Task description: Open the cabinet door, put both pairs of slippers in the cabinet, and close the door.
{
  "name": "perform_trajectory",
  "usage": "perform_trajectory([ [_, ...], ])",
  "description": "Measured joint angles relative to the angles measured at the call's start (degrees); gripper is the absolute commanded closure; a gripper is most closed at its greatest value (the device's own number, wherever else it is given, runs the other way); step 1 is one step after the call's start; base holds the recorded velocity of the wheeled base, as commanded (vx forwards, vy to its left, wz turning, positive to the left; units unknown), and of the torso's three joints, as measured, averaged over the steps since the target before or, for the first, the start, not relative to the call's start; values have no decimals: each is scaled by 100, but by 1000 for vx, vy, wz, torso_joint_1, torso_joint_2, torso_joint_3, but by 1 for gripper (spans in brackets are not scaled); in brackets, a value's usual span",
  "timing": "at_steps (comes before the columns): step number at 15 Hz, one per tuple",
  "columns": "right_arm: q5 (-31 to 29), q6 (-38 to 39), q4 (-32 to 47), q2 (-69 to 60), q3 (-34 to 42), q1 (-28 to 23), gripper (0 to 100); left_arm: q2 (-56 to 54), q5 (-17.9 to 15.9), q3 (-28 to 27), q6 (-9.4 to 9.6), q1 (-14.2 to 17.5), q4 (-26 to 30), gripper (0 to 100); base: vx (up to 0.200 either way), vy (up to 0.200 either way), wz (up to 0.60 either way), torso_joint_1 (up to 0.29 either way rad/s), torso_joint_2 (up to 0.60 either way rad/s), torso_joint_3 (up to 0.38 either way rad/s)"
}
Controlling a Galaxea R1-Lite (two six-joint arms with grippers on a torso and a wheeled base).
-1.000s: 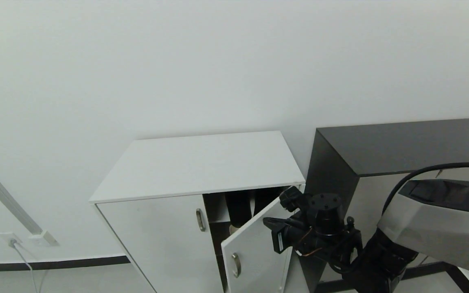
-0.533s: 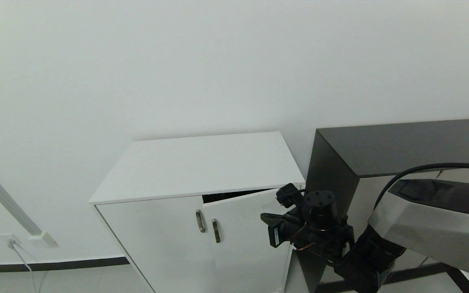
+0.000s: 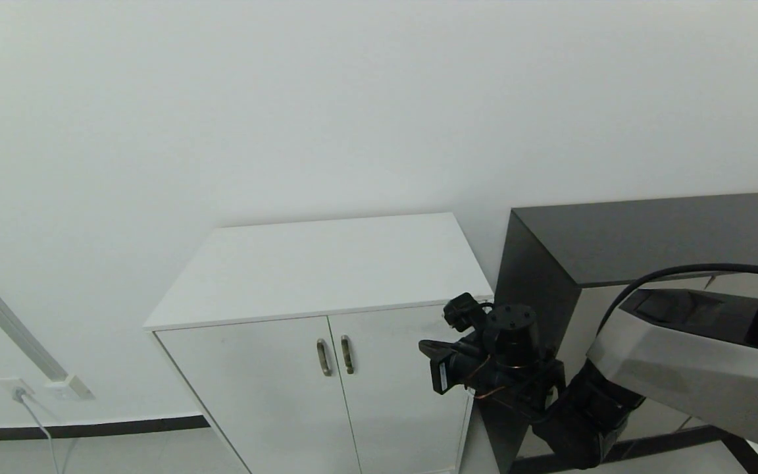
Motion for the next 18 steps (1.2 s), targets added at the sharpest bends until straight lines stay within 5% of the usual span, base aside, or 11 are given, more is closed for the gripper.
perform_trajectory([
  [9,-107,-7,356,-986,384,37,100,0,7,0,0,0,2,100,0,0,0,0,0,0],
  [12,-670,-10,758,-2002,846,-61,100,0,0,0,5,0,2,100,0,0,0,0,0,0],
  [18,-1773,-10,852,-3534,2085,-1714,100,0,-1,0,10,0,2,100,0,0,0,0,0,0],
])
